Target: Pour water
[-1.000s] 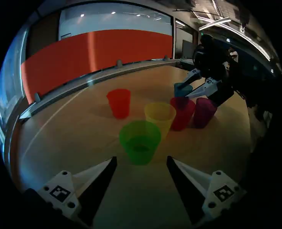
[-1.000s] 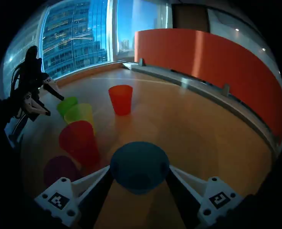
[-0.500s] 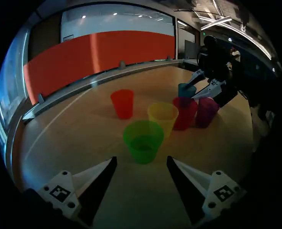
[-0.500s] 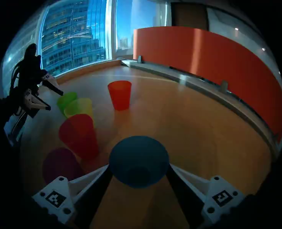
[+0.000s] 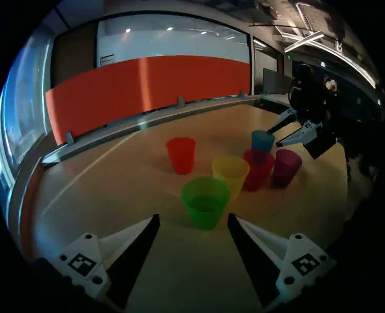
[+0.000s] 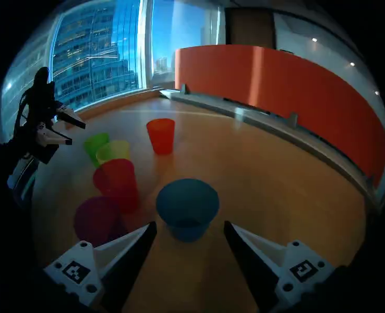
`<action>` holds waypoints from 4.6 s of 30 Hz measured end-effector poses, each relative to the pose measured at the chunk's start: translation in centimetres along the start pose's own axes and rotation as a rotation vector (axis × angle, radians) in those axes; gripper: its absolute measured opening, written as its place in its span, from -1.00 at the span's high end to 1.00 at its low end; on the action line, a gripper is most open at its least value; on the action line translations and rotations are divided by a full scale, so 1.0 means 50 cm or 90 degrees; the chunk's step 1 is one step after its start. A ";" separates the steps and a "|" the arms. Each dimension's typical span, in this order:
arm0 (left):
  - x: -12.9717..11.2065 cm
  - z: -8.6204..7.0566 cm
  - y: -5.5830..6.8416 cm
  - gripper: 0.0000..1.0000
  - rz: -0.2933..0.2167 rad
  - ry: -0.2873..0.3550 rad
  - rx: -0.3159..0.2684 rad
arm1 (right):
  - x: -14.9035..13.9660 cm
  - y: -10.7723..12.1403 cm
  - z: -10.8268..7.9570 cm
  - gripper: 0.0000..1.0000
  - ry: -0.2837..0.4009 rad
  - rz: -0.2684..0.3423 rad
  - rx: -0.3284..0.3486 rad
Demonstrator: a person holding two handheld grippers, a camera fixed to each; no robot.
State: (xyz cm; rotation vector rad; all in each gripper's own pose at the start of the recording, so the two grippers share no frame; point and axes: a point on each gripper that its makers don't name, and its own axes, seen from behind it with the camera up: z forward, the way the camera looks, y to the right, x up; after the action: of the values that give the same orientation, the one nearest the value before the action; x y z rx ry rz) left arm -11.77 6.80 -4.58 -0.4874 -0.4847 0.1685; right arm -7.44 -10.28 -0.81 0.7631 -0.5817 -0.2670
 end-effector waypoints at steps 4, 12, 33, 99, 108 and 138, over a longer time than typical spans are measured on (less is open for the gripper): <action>0.012 -0.011 -0.011 -0.94 -0.014 0.012 0.015 | 0.005 -0.001 -0.034 -1.00 0.019 0.006 -0.015; 0.051 -0.020 -0.010 -0.93 -0.034 0.052 0.031 | 0.023 -0.016 -0.088 -1.00 0.060 0.020 -0.041; 0.152 -0.080 -0.051 -0.93 -0.103 0.218 0.144 | 0.121 0.000 -0.188 -0.99 0.190 0.045 -0.206; 0.082 -0.062 -0.149 -0.93 -0.133 0.327 0.400 | 0.150 0.067 -0.207 -1.00 0.320 0.130 -0.457; 0.081 -0.048 -0.173 -0.93 -0.127 0.333 0.403 | 0.153 0.073 -0.200 -1.00 0.318 0.137 -0.460; 0.054 -0.019 -0.191 -0.93 -0.136 0.319 0.398 | 0.150 0.067 -0.196 -1.00 0.311 0.126 -0.457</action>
State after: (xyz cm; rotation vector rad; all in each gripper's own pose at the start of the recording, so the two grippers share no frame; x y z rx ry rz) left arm -8.56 -1.20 0.43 0.1417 0.0223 -0.0159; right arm 4.44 -5.54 -1.07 0.0584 -0.0702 -0.0844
